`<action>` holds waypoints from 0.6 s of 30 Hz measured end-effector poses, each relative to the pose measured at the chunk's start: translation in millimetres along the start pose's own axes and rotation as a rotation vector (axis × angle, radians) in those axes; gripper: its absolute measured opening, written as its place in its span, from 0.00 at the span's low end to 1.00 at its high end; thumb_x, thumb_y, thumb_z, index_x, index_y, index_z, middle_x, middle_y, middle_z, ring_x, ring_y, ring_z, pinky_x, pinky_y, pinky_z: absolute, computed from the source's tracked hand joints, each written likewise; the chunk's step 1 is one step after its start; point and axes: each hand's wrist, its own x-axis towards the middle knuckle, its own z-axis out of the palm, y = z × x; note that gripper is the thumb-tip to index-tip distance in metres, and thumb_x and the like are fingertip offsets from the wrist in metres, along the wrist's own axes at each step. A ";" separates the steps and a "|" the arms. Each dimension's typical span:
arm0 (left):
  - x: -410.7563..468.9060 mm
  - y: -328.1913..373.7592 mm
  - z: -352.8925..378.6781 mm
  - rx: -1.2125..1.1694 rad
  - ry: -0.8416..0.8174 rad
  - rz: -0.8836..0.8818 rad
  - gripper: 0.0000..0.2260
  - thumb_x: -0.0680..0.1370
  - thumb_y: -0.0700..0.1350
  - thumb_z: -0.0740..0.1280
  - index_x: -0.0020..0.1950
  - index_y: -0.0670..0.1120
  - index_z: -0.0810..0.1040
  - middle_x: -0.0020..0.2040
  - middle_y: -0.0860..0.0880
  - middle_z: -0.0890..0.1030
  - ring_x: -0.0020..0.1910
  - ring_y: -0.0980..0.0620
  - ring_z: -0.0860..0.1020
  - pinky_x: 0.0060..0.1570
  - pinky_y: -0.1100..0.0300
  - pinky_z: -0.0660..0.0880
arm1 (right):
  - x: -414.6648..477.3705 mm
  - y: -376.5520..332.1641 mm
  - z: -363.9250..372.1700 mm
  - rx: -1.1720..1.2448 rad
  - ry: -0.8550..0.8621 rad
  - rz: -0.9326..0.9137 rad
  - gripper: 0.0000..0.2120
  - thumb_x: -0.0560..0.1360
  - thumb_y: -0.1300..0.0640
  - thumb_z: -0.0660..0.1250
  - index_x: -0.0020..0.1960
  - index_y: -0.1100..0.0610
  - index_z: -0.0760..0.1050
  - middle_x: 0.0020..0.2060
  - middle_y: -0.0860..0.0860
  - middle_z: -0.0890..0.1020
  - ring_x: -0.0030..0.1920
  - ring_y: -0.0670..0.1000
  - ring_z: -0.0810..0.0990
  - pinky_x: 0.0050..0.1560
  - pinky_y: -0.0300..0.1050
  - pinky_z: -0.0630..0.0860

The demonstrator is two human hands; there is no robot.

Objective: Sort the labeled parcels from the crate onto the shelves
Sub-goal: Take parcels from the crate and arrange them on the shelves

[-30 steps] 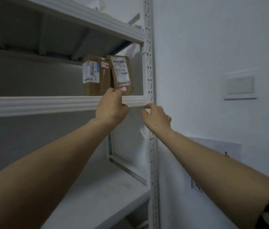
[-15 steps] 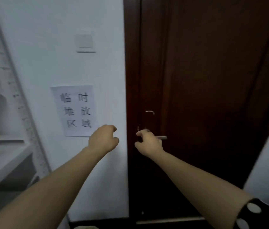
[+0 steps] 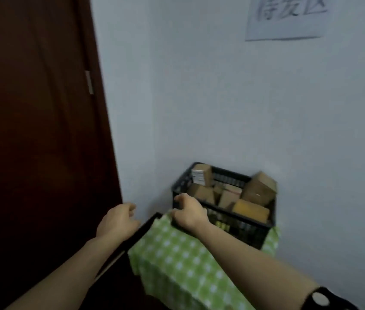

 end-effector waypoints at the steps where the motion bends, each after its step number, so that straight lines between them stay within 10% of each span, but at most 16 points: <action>1: 3.9 27.6 24.3 0.007 -0.039 0.038 0.22 0.74 0.46 0.67 0.68 0.49 0.73 0.62 0.51 0.78 0.61 0.50 0.76 0.59 0.58 0.73 | 2.1 33.1 -21.8 0.024 0.039 0.054 0.20 0.76 0.51 0.63 0.67 0.52 0.68 0.64 0.53 0.74 0.64 0.56 0.73 0.65 0.49 0.67; 12: 59.6 222.7 177.7 0.072 -0.322 0.251 0.22 0.77 0.46 0.65 0.71 0.49 0.68 0.64 0.51 0.76 0.55 0.52 0.77 0.50 0.57 0.76 | 17.6 240.4 -131.6 0.287 0.227 0.410 0.20 0.76 0.59 0.64 0.67 0.58 0.68 0.57 0.54 0.76 0.51 0.51 0.76 0.56 0.46 0.75; 18: 129.6 282.7 242.6 0.066 -0.459 0.313 0.19 0.77 0.47 0.66 0.67 0.45 0.71 0.61 0.47 0.77 0.58 0.47 0.76 0.56 0.54 0.75 | 59.8 292.5 -163.4 0.328 0.288 0.532 0.18 0.77 0.62 0.63 0.66 0.60 0.70 0.60 0.58 0.76 0.59 0.55 0.76 0.58 0.45 0.72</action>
